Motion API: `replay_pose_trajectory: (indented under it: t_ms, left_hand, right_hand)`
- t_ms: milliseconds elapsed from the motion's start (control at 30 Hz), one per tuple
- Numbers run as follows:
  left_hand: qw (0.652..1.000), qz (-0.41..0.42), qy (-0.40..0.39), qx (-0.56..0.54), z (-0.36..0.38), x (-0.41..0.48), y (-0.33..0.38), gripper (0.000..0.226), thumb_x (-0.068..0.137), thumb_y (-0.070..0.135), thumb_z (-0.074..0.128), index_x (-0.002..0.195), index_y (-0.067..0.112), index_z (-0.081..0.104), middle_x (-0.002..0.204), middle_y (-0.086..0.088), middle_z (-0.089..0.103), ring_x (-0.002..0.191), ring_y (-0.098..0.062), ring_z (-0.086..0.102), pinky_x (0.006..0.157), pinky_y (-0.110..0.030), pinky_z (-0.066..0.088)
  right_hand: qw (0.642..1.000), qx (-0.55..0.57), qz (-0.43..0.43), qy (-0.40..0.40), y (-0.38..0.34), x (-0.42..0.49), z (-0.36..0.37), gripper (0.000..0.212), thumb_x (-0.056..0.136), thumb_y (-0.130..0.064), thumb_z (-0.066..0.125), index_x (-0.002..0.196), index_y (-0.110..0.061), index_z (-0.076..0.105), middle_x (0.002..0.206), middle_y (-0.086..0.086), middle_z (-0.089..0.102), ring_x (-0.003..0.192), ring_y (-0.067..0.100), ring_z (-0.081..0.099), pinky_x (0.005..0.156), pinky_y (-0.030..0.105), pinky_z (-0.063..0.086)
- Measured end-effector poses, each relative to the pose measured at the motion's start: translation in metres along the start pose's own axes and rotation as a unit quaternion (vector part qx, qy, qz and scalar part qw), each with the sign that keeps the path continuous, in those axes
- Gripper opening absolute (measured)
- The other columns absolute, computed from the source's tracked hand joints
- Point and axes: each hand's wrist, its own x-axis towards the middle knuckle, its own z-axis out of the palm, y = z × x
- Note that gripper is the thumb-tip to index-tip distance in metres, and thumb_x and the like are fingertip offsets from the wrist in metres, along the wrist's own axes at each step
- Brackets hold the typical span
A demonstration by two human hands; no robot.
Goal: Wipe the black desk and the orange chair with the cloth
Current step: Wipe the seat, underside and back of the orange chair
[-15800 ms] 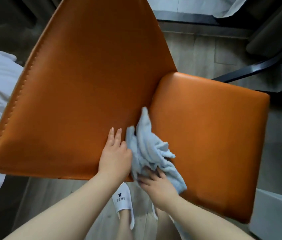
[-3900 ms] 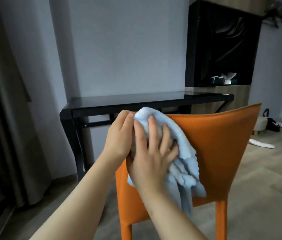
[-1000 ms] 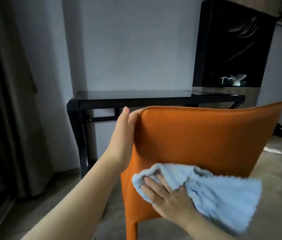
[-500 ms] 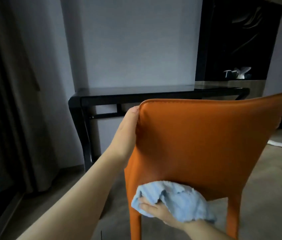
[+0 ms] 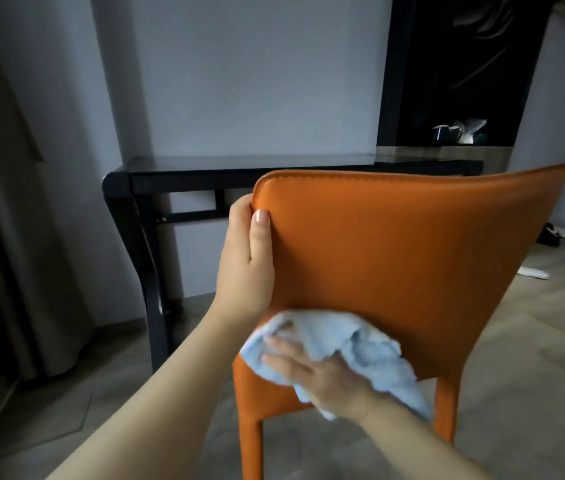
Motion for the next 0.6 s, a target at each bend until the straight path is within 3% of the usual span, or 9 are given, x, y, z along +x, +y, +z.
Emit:
replay_pose_trajectory:
  t_ms: [67,100,200,300,367,400,467,500,600]
  left_hand:
    - [1.0,-0.003,0.009,-0.014,0.002,0.0,-0.002,0.021,0.091,0.043,0.025,0.104,0.04,0.042,0.097,0.024,0.054,0.09,0.013,0.05,0.084,-0.011,0.039]
    - [1.0,-0.008,0.013,-0.016,0.004,-0.001,-0.003,0.02,0.091,0.044,0.026,0.102,0.041,0.042,0.095,0.026,0.055,0.09,0.01,0.051,0.084,-0.015,0.041]
    - [0.999,-0.019,0.038,-0.004,0.007,-0.003,0.0,0.02,0.091,0.046,0.025,0.1,0.045,0.043,0.093,0.026,0.056,0.087,0.01,0.052,0.08,-0.017,0.04]
    - [0.998,-0.03,0.051,0.013,0.008,-0.006,0.002,0.021,0.09,0.047,0.023,0.1,0.045,0.041,0.095,0.021,0.055,0.086,0.013,0.05,0.075,-0.014,0.037]
    - [0.997,-0.031,0.059,0.037,0.009,-0.007,0.002,0.024,0.091,0.048,0.021,0.105,0.043,0.039,0.097,0.02,0.055,0.087,0.011,0.05,0.073,-0.013,0.036]
    - [0.996,-0.027,0.064,0.048,0.01,-0.008,0.001,0.028,0.091,0.048,0.02,0.109,0.04,0.04,0.098,0.019,0.055,0.088,0.008,0.051,0.073,-0.011,0.036]
    - [0.995,-0.014,0.076,0.062,0.011,-0.007,0.0,0.036,0.092,0.047,0.02,0.117,0.033,0.043,0.101,0.014,0.057,0.088,0.002,0.051,0.074,-0.01,0.036]
    - [0.994,-0.01,0.084,0.064,0.012,-0.007,-0.002,0.039,0.092,0.047,0.02,0.119,0.031,0.044,0.102,0.012,0.057,0.089,-0.002,0.052,0.074,-0.01,0.036]
    - [0.993,-0.012,0.099,0.061,0.015,-0.007,-0.004,0.039,0.093,0.047,0.02,0.12,0.031,0.044,0.102,0.012,0.058,0.09,-0.004,0.052,0.074,-0.014,0.038]
  right_hand:
    - [0.986,0.011,0.043,0.159,0.041,0.026,-0.033,0.052,0.074,-0.021,0.056,0.125,-0.032,0.048,0.134,-0.008,0.055,0.109,0.019,0.063,0.081,0.031,0.051]
    - [0.965,0.021,0.12,0.232,0.059,0.036,-0.046,0.053,0.076,-0.021,0.051,0.128,-0.03,0.043,0.14,-0.005,0.048,0.127,0.023,0.048,0.098,0.037,0.039]
    - [0.922,0.04,0.257,0.285,0.065,0.036,-0.048,0.052,0.078,-0.022,0.051,0.129,-0.026,0.038,0.14,0.0,0.038,0.136,0.027,0.029,0.107,0.042,0.019]
    - [0.995,-0.003,0.087,0.052,0.015,-0.009,-0.016,0.057,0.066,-0.023,0.057,0.121,-0.031,0.046,0.129,-0.008,0.059,0.121,0.019,0.045,0.088,0.033,0.042]
    - [0.991,0.036,-0.02,-0.131,0.004,-0.031,-0.006,0.066,0.066,-0.024,0.07,0.126,-0.039,0.049,0.131,-0.014,0.057,0.113,-0.002,0.054,0.069,0.013,0.047]
    - [0.987,0.034,-0.036,-0.152,0.009,-0.029,-0.009,0.054,0.075,-0.025,0.068,0.124,-0.04,0.05,0.132,-0.015,0.056,0.108,-0.012,0.054,0.07,0.005,0.044]
    - [1.0,0.001,0.016,-0.025,0.028,0.002,-0.033,0.039,0.089,-0.013,0.045,0.108,-0.044,0.058,0.122,-0.018,0.062,0.109,-0.002,0.06,0.071,0.01,0.047]
    - [0.996,0.0,0.042,0.076,0.044,0.016,-0.046,0.044,0.087,-0.008,0.04,0.109,-0.039,0.061,0.124,-0.012,0.062,0.117,0.013,0.057,0.078,0.027,0.05]
    - [0.938,0.037,0.208,0.274,0.086,0.054,-0.076,0.05,0.077,-0.01,0.045,0.125,-0.021,0.045,0.135,0.001,0.041,0.133,0.029,0.029,0.1,0.047,0.026]
